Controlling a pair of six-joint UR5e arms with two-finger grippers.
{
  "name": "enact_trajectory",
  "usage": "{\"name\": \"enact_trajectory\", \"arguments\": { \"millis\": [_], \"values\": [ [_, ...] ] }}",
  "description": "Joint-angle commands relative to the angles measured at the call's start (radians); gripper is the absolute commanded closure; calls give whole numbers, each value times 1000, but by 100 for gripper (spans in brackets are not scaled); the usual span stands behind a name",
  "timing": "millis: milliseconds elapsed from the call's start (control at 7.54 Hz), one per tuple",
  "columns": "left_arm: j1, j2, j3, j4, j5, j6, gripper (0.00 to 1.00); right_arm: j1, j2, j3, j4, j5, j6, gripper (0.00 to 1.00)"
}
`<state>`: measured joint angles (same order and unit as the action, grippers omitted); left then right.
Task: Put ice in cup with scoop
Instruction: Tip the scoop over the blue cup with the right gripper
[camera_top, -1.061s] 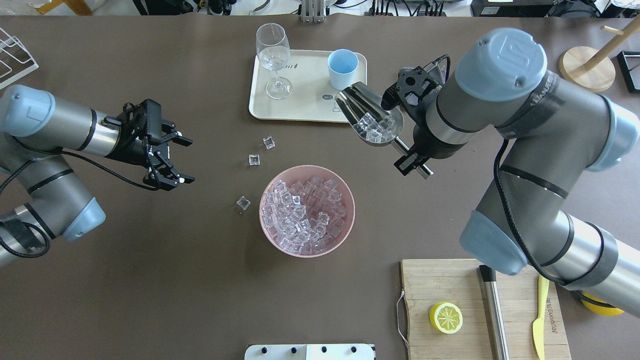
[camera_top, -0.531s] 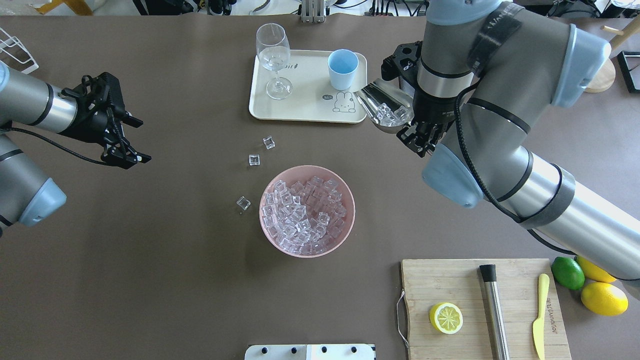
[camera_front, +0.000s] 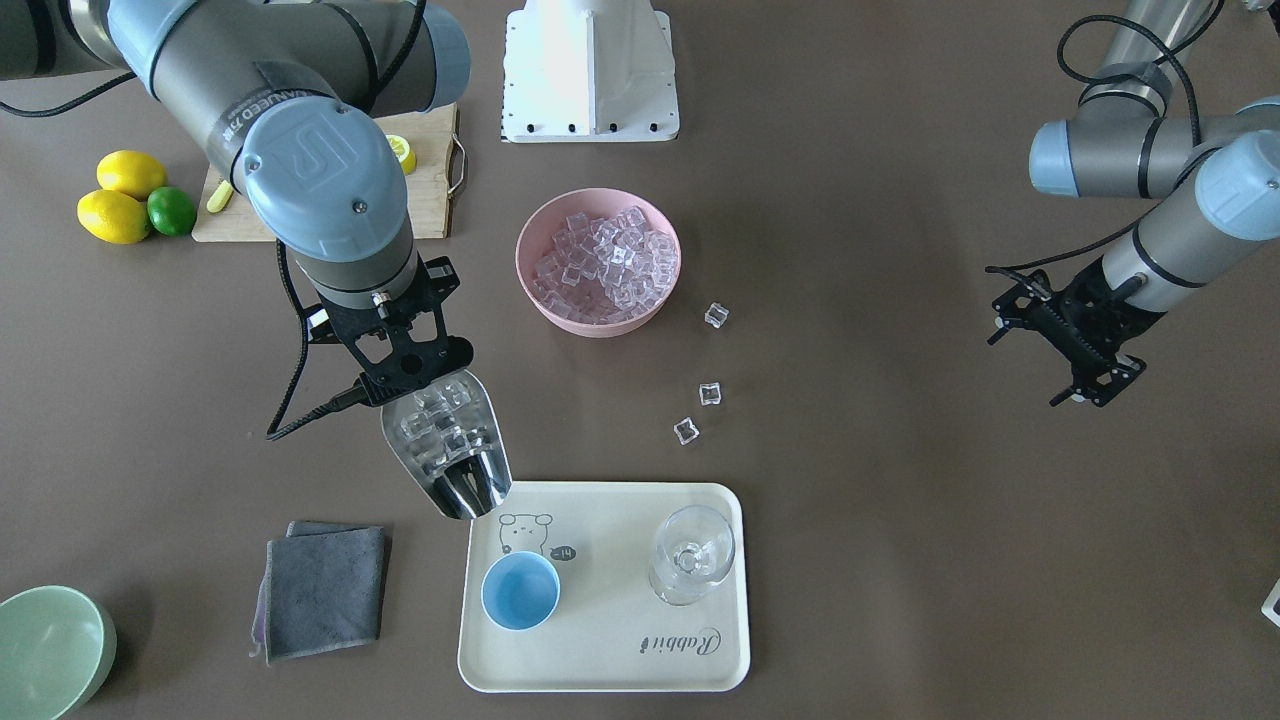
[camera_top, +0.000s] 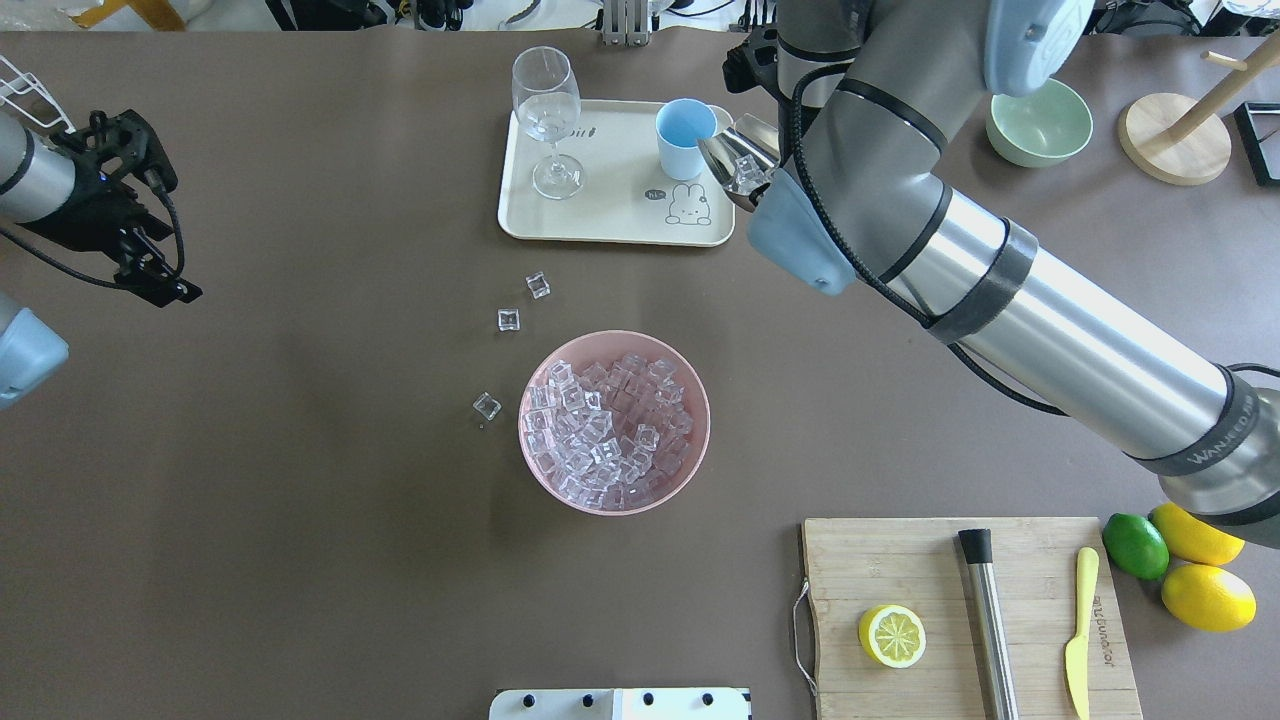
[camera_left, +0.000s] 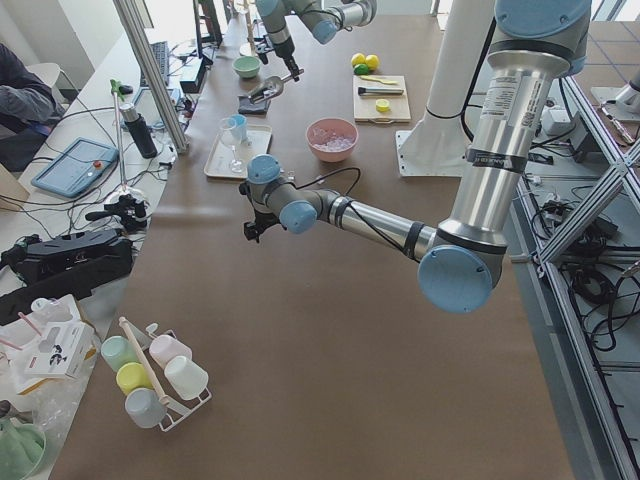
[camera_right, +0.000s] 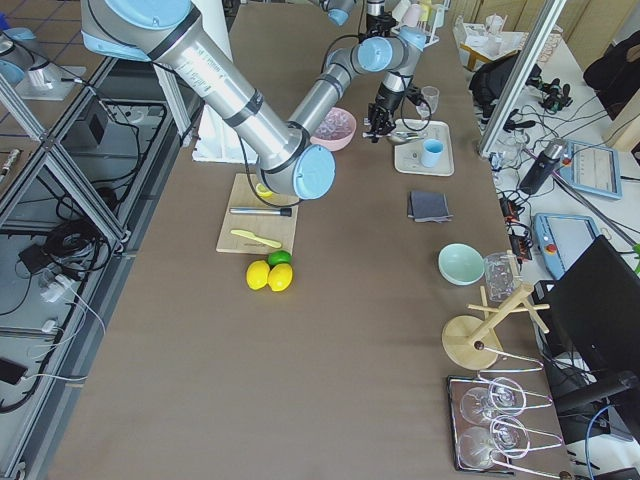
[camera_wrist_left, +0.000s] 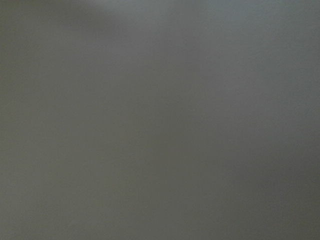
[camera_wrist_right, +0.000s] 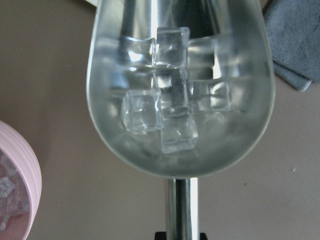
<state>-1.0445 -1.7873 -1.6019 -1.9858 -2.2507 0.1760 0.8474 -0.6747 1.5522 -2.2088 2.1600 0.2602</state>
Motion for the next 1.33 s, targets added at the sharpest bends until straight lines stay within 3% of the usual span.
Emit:
{"name": "enact_trajectory", "arguments": {
  "millis": [0,133,265,663,929,1194],
  "values": [
    [-144,61,-6,103,-39,28,2,22,102,-185,0,6,-30,100],
    [-199,116,0,149,-134,19,2,51,137,-258,-2,24,-76,100],
    [-260,120,0,259,-165,17,2,58,177,-326,-5,70,-76,100],
    [-392,147,-165,615,-159,19,2,56,262,-466,-8,55,-91,100],
    [-488,271,-179,543,-158,31,2,52,290,-486,-50,47,-126,100],
    [-555,308,-168,535,-158,20,2,48,319,-527,-98,35,-177,100]
  ]
}}
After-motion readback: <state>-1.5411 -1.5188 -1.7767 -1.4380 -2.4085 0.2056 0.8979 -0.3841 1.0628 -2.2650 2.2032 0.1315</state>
